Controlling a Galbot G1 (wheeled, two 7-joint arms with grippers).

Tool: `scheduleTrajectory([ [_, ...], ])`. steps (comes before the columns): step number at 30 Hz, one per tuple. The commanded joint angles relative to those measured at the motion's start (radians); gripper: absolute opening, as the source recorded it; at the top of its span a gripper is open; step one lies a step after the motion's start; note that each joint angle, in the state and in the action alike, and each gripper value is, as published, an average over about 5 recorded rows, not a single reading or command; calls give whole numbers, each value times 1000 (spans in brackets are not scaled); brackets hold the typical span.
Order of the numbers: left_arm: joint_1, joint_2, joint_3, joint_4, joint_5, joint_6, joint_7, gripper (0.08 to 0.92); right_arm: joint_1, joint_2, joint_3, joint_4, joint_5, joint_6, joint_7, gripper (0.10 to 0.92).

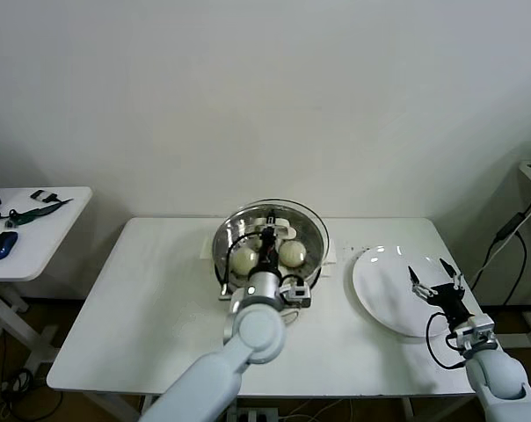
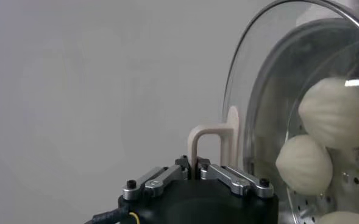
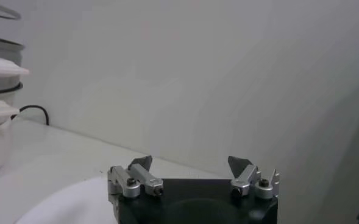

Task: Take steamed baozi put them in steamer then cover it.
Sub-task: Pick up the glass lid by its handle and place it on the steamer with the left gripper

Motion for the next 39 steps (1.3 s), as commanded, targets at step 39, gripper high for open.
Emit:
scheduleTrajectory([
  [39, -12, -30, -6, 129, -16, 26, -40, 149, -1, 6, 18, -17, -30, 15, -22, 823],
])
